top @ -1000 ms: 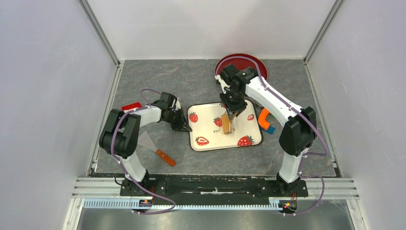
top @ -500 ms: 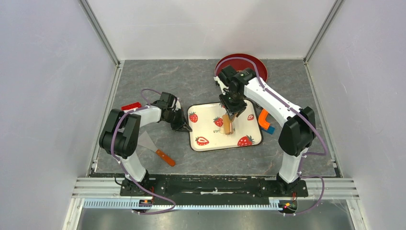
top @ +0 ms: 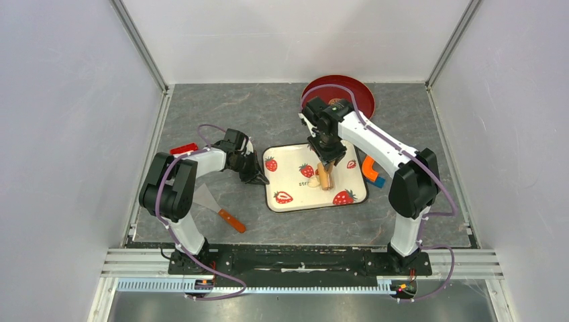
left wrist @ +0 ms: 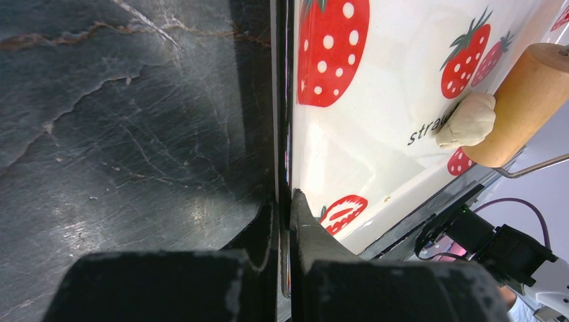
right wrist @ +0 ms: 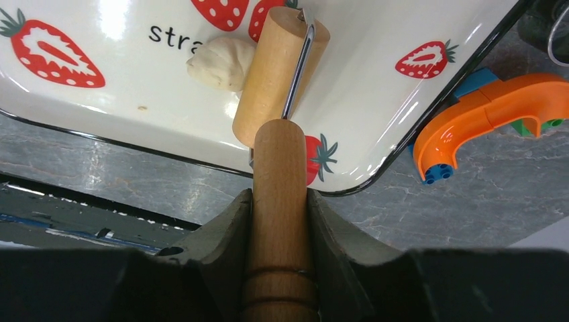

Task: Roll out the dumpling wrappers from the dough

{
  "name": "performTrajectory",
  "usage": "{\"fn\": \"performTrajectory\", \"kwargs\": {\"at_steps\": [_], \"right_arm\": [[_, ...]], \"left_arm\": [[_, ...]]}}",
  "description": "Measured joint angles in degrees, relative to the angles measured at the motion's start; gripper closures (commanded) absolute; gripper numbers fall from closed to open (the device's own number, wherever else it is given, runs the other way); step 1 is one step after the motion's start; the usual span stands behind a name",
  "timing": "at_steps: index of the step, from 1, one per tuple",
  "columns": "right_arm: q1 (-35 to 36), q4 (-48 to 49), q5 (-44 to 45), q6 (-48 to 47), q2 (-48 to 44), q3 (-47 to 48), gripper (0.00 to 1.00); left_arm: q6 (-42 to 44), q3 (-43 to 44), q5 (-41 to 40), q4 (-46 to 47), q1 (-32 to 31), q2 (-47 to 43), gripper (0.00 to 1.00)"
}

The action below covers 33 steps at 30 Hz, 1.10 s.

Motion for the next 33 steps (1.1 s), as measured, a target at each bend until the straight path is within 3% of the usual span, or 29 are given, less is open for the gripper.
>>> {"fn": "performTrajectory", "kwargs": {"at_steps": [10,33], "right_arm": [[0.92,0.00,3.13,1.84,0.13,5.01,1.00],[0.92,0.44,3.43,2.84,-1.29,6.88,1.00]], "left_arm": [[0.00,0.15,-0.07,-0.20,-0.04,0.07,0.98],[0.00,0.24,-0.09,-0.33,-0.07,0.13,0.98]]}}
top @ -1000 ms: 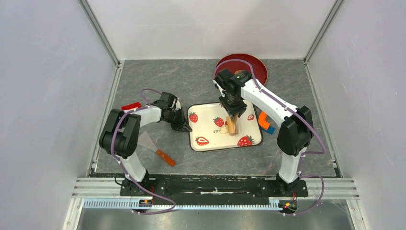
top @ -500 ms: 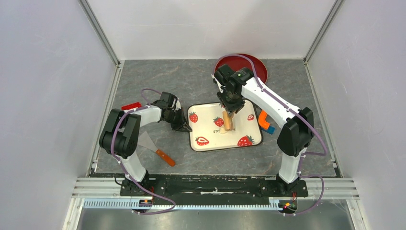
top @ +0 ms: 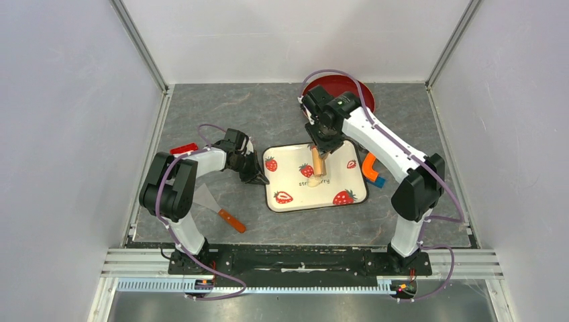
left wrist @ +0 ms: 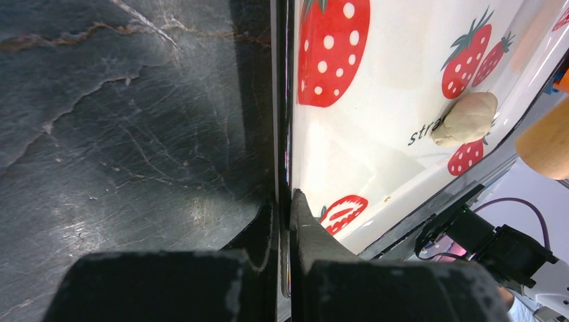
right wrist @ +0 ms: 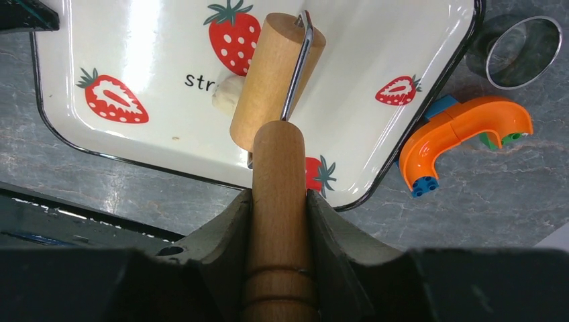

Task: Roll out the dumpling wrappers from the dough

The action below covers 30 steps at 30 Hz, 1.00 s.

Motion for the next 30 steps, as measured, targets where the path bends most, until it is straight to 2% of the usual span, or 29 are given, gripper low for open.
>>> {"fn": "performTrajectory", "kwargs": {"at_steps": [12,30], "right_arm": [[0.00,0.63,-3.93,-0.28,-1.03,-3.85,1.00],[0.02,2.40,-4.59,-0.81,-0.83,-7.74,1.00]], "left_arm": [[0.00,0.04,-0.02,-0.04,-0.02,0.02,0.98],[0.00,0.70,0.04,-0.44,-0.39,0.61,0.98]]}}
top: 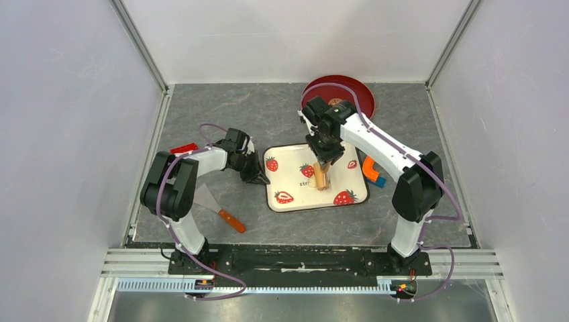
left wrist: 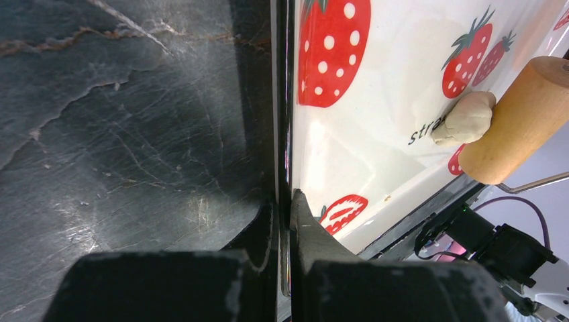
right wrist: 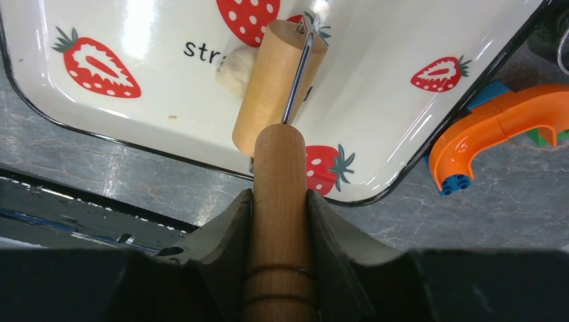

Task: Roll out the dumpling wrappers from the dough

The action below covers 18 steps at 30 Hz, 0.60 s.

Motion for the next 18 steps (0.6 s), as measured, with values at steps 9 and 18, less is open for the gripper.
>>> {"fn": "performTrajectory", "kwargs": {"at_steps": [9,18], "right_arm": [[0.04,0.61,2.21,-0.20,-0.15,-2.54,1.00],[1.29,-0.87,4.42,1.09,0.28,1.55,1.00]], "left_arm": [[0.00,0.09,0.02,-0.09,0.00,0.04,0.98],[0.00,0.31,0.11,-0.24,-0.04,0.26,0.98]]}}
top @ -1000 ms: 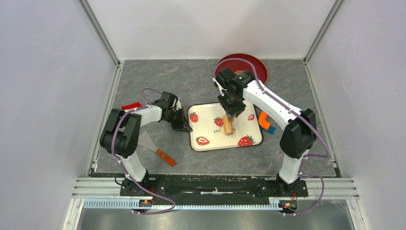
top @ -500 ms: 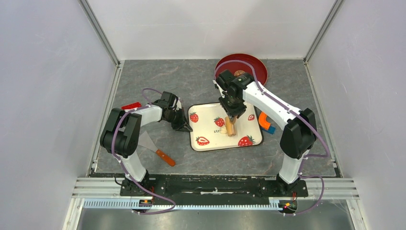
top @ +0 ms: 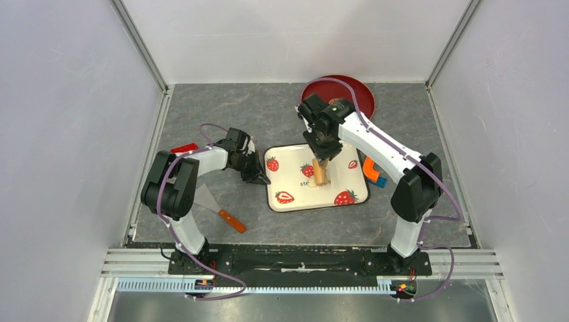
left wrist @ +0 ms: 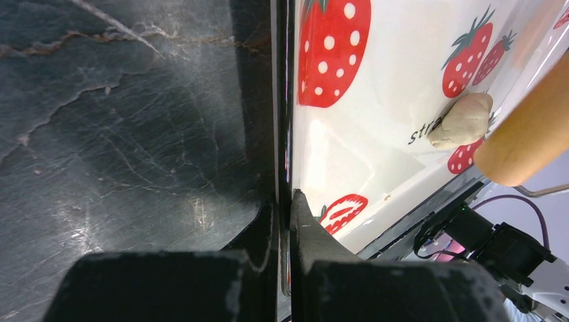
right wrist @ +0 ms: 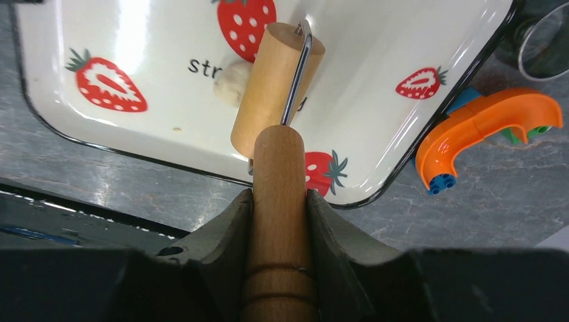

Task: Roll out the dumpling wrappers from the dough

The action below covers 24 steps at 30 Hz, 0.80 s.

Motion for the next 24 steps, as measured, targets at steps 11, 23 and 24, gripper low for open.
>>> {"fn": "performTrajectory", "kwargs": {"at_steps": [11,23,24], "right_arm": [[0.28,-1.57,-0.02,0.15,0.02,4.66,1.00],[0.44,-0.39,-2.16,-0.11,0.35,1.36,1.00],[0.48,-0.33,-2.29,-0.13,0.50,1.09,1.00]], "left_arm": [[0.00,0.22,0.15,0.04,-0.28,0.22,0.98],[0.00,0.33,0.13,-0.07,-0.28,0.28,0.98],[0.00,0.33,0.13,-0.07,-0.28,0.28,0.98]]}}
